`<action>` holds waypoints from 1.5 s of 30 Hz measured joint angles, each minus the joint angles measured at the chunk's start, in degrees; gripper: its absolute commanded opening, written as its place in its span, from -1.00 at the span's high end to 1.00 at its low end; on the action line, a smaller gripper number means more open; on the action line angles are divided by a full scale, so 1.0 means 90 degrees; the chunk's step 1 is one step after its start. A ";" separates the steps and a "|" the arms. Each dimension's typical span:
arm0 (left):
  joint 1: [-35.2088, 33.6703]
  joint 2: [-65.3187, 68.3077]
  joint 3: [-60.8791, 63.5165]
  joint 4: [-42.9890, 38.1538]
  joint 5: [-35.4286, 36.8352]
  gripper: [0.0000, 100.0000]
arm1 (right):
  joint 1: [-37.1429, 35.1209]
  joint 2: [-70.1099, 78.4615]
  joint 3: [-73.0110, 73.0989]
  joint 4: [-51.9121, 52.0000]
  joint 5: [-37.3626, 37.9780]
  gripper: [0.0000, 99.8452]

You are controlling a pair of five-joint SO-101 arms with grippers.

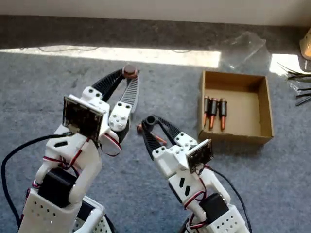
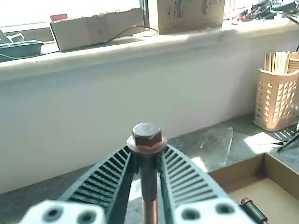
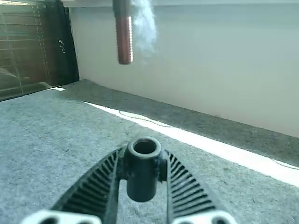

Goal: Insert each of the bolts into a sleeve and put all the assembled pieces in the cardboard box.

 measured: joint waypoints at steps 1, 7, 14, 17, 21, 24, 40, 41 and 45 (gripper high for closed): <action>-0.0010 -0.0147 0.0137 -0.0127 0.0000 0.99 | -0.0088 0.0000 0.0000 0.0000 0.0000 0.99; 0.0020 -0.0811 0.0938 -0.0518 0.0391 0.99 | -0.0225 0.0000 0.0000 0.0000 0.0322 0.99; 0.0147 -0.1211 0.1299 -0.0537 0.0996 0.99 | -0.0225 0.0000 0.0000 0.0000 0.0420 0.99; 0.0225 -0.1231 0.1299 -0.0537 0.0996 0.99 | -0.0225 0.0000 0.0000 0.0000 0.0420 0.99; 0.0576 -0.1231 0.1319 -0.0527 0.0996 0.99 | -0.0244 0.0000 0.0000 0.0049 0.0420 0.99; 0.0713 -0.1241 0.1319 -0.0381 0.0996 0.99 | -0.0244 0.0000 0.0000 0.0225 0.0420 0.99; 0.0684 -0.1993 0.1377 0.0371 0.1006 0.99 | -0.0244 0.0000 0.0000 0.0508 0.0459 0.99; 0.0684 -0.2022 0.1455 0.0371 0.1006 0.99 | -0.0244 0.0000 0.0000 0.0508 0.0459 0.99; 0.0703 -0.1915 0.1778 0.0371 0.1016 0.99 | -0.0244 0.0000 0.0000 0.0508 0.0459 0.99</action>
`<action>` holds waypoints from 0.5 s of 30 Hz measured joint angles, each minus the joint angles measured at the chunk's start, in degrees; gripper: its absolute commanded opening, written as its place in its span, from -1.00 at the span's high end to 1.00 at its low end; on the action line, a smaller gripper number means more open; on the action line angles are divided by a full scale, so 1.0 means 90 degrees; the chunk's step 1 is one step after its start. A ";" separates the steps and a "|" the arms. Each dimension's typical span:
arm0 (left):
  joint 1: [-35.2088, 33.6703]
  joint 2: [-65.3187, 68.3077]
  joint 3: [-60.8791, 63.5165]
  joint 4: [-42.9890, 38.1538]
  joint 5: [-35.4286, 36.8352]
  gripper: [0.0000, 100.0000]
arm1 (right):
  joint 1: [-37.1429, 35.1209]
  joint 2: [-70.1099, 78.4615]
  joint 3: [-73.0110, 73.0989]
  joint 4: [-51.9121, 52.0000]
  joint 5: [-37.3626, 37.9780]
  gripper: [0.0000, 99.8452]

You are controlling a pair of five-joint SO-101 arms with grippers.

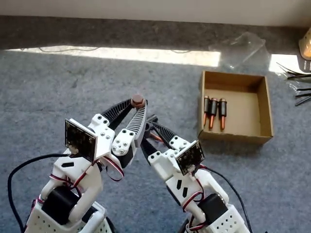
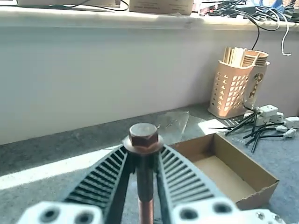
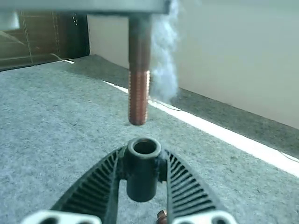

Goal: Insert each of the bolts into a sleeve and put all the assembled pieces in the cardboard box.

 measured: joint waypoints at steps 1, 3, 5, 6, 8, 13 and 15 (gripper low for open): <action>0.0000 0.0000 0.0029 0.0000 0.0000 0.99 | 0.0000 0.0000 0.0000 0.0000 0.0000 0.99; -0.0010 0.0000 0.0029 0.0000 -0.0020 0.99 | 0.0000 0.0000 0.0000 0.0000 0.0000 0.99; -0.0020 0.0000 0.0039 0.0000 -0.0010 0.99 | 0.0000 0.0000 0.0000 0.0000 0.0000 0.99; 0.0010 0.0000 0.0039 0.0000 -0.0020 0.99 | 0.0000 0.0000 0.0000 0.0000 0.0000 0.99; 0.0049 0.0000 0.0098 0.0000 -0.0020 0.99 | 0.0000 0.0000 0.0000 0.0000 0.0000 0.99; 0.0234 0.0010 0.0117 0.0000 -0.0010 0.99 | 0.0000 0.0000 0.0000 0.0000 0.0000 0.99; 0.0381 0.0010 0.0166 0.0000 -0.0020 0.99 | 0.0000 0.0000 0.0000 0.0000 0.0000 0.99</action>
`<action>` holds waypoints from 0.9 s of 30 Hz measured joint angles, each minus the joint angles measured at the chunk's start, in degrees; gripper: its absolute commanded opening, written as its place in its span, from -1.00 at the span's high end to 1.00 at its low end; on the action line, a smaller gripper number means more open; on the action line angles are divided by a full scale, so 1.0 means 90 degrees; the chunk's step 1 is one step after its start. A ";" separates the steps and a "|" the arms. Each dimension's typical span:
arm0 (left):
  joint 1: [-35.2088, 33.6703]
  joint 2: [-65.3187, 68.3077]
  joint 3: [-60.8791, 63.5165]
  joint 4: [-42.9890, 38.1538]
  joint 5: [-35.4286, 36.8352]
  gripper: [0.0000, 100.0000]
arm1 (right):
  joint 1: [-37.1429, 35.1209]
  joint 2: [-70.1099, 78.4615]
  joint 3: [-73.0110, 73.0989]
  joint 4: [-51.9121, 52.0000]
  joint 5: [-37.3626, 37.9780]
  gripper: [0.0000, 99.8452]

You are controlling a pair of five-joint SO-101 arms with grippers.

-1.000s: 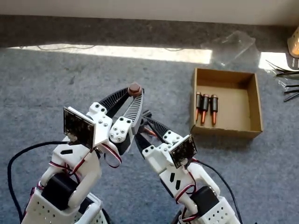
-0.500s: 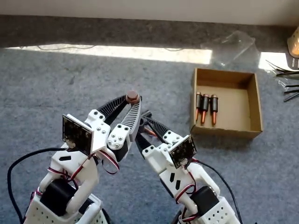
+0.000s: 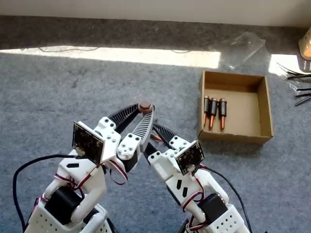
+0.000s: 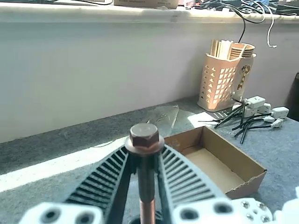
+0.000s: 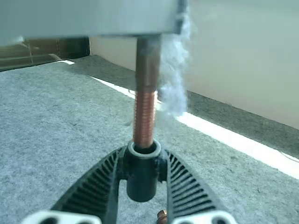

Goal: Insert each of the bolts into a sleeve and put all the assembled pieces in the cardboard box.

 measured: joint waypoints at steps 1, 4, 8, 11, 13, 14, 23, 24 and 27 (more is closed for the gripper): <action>0.0049 -0.0010 0.0059 0.0000 0.0000 0.99 | 0.0000 0.0010 0.0000 0.0000 0.0010 0.99; 0.0088 0.0000 0.0254 -0.0156 -0.0059 0.99 | 0.0000 0.0010 0.0000 0.0000 0.0010 0.99; 0.0078 -0.0010 0.0371 -0.0322 -0.0313 0.99 | 0.0000 0.0010 0.0000 0.0010 0.0010 0.99; 0.0088 -0.0010 0.0371 -0.0322 -0.0322 0.99 | 0.0000 0.0010 0.0000 0.0010 0.0010 0.99; 0.0088 -0.0010 0.0371 -0.0322 -0.0322 0.99 | 0.0000 0.0010 0.0000 0.0010 0.0010 0.99; 0.0088 -0.0010 0.0371 -0.0322 -0.0322 0.99 | 0.0000 0.0010 0.0000 0.0010 0.0010 0.99; -0.0059 -0.0010 0.0371 -0.0322 -0.0322 0.99 | 0.0000 0.0010 0.0000 0.0010 0.0010 0.99; -0.0147 -0.0010 0.0371 -0.0322 -0.0313 0.99 | 0.0000 0.0010 0.0000 0.0010 0.0010 0.99; -0.0205 0.0000 0.0381 -0.0322 -0.0303 0.99 | 0.0000 0.0010 0.0000 0.0010 0.0010 0.99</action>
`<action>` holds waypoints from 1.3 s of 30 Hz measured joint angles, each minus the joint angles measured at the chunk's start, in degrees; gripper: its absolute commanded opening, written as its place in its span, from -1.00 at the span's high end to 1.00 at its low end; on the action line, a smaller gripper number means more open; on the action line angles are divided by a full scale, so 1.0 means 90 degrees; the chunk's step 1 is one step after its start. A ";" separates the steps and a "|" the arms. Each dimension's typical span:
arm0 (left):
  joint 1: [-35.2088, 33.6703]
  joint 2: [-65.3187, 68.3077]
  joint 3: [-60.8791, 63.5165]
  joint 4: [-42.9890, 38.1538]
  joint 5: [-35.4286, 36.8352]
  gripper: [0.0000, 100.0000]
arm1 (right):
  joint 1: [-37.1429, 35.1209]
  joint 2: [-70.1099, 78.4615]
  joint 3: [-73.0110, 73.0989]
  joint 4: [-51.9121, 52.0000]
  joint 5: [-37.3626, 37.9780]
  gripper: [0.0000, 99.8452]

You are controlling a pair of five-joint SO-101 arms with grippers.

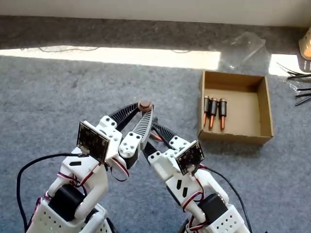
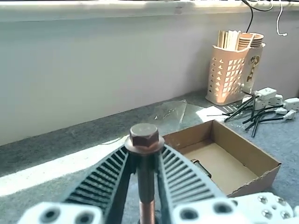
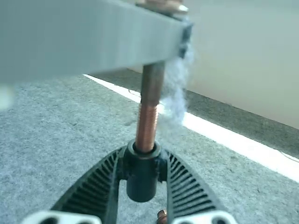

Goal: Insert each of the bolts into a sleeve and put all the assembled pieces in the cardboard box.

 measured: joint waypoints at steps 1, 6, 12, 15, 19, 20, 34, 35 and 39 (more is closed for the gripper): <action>0.0000 0.0000 0.0000 0.0000 0.0000 0.99 | 0.0000 0.0000 0.0000 0.0000 0.0000 0.99; 0.0000 0.0000 0.0000 0.0000 0.0000 0.99 | 0.0000 0.0000 0.0000 0.0000 0.0000 0.99; 0.0166 0.0000 0.0000 0.0283 -0.0029 0.99 | -0.0020 0.0000 0.0000 0.0000 0.0000 0.99; 0.0166 0.0000 0.0000 0.0400 -0.0029 0.99 | -0.0029 0.0000 0.0010 0.0000 0.0000 0.99; 0.0166 -0.0010 0.0205 0.0508 -0.0039 0.99 | -0.0029 0.0000 0.0010 0.0000 0.0000 0.99; 0.0166 -0.0020 0.0254 0.0508 -0.0039 0.99 | -0.0029 0.0010 0.0010 0.0000 0.0000 0.99; 0.0176 -0.0049 0.0518 0.0733 -0.0039 0.99 | -0.0029 0.0000 0.0010 0.0000 0.0000 0.99; 0.0176 -0.0020 0.0518 0.0742 -0.0020 0.99 | -0.0029 0.0000 0.0010 0.0000 0.0000 0.99; 0.0176 -0.0039 0.0518 0.0811 -0.0029 0.98 | -0.0029 0.0000 0.0010 0.0000 0.0000 0.99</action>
